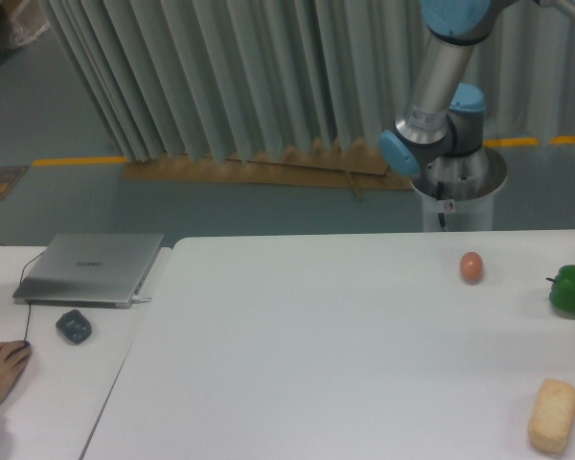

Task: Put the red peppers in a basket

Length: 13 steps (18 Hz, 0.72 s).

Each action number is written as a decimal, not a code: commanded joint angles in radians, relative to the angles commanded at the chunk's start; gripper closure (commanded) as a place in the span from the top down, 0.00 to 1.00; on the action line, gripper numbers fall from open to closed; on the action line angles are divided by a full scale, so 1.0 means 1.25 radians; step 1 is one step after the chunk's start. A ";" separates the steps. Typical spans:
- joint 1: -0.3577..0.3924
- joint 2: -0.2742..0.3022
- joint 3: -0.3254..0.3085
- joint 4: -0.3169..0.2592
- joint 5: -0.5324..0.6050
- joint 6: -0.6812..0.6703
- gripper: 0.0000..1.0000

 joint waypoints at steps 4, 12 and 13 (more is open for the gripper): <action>-0.011 0.013 0.002 -0.005 -0.002 -0.004 1.00; -0.102 0.050 0.002 -0.049 -0.002 -0.097 1.00; -0.114 0.052 0.002 -0.053 -0.002 -0.110 1.00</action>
